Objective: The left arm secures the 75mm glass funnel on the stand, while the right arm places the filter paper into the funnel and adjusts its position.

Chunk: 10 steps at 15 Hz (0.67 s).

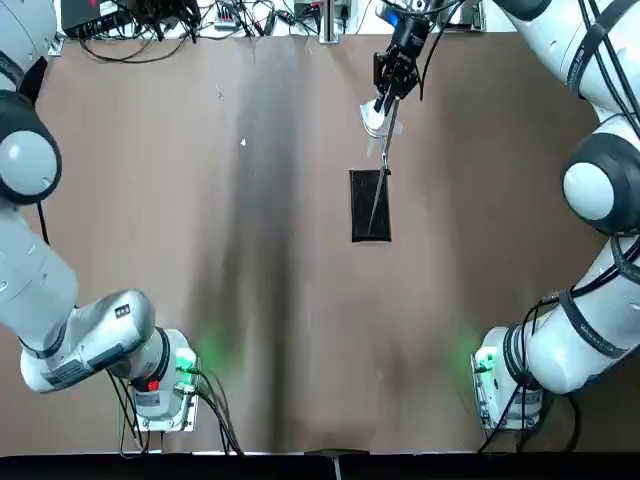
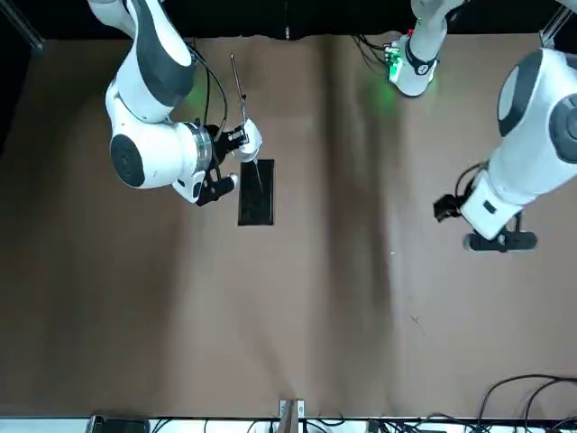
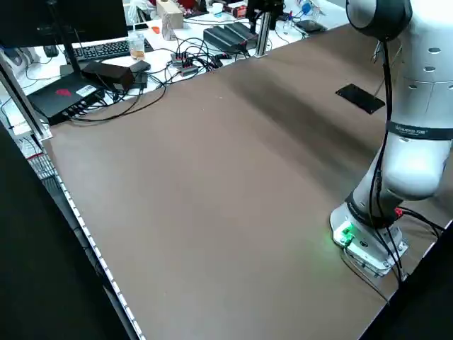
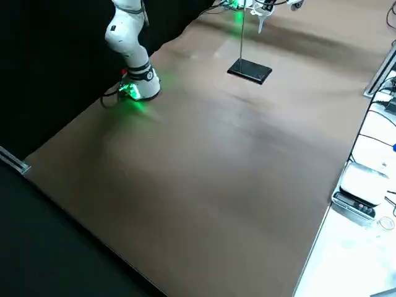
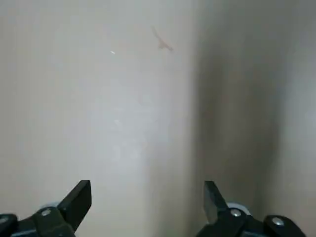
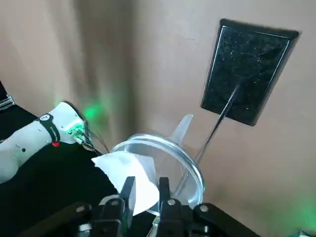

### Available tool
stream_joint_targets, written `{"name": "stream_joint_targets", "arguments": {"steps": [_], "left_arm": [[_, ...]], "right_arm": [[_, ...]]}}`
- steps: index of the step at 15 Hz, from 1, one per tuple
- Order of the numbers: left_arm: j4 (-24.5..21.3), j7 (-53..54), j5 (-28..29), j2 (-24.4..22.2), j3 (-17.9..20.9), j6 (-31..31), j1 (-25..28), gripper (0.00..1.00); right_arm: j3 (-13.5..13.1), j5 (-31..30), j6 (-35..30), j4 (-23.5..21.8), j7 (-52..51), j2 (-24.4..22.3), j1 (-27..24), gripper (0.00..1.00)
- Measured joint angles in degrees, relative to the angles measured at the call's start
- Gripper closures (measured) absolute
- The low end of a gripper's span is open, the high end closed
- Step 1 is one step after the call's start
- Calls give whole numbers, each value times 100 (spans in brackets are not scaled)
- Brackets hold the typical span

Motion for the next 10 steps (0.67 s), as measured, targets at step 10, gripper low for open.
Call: {"name": "stream_joint_targets", "arguments": {"steps": [10], "left_arm": [[-94, 1056, -1622, -1443, 3233, -323, -1836, 0]], "right_arm": [[-74, -2, -125, 0, -79, 0, -31, 73]]}}
